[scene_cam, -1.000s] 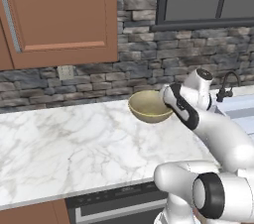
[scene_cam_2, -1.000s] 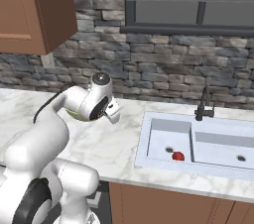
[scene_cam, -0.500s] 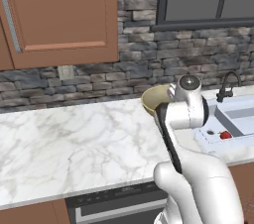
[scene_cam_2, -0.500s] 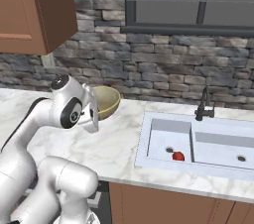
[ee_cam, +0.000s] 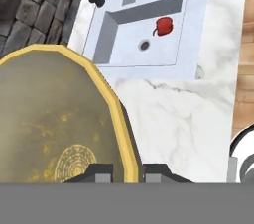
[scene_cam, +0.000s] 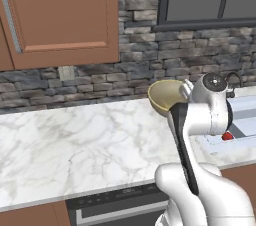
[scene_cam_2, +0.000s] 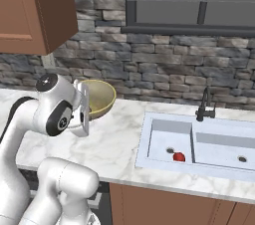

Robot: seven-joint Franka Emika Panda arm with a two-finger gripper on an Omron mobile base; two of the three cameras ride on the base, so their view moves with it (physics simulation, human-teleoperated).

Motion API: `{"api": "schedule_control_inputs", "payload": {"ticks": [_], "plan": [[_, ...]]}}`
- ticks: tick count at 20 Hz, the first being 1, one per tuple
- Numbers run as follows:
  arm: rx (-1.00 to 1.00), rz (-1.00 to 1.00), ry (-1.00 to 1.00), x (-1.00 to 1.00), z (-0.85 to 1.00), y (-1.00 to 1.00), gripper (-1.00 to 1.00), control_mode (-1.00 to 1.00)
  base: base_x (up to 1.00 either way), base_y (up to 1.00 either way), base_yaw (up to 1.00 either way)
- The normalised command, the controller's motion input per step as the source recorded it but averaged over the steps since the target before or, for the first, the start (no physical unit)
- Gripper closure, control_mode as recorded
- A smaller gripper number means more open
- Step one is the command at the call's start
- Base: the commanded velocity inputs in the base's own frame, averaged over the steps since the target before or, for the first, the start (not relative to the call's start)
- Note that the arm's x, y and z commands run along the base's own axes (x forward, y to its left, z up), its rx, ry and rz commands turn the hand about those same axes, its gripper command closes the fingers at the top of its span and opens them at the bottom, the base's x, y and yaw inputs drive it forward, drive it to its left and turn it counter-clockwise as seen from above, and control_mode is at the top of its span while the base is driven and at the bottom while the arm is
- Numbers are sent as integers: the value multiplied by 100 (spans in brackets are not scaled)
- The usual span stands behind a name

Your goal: Clear the mugs and bowl far away from the sink.

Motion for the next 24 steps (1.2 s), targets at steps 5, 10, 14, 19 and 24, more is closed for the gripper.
{"api": "schedule_control_inputs", "payload": {"ticks": [5,10,14,19,24], "plan": [[8,-20,11,-63,50,0,100,-100,0,0,0],[9,-27,19,-77,55,0,100,-100,0,0,0],[9,-23,17,-79,24,0,100,-100,0,0,0],[-1,0,-24,-89,17,0,100,-100,0,0,0],[-16,12,-20,-72,16,0,100,-100,0,0,0]]}}
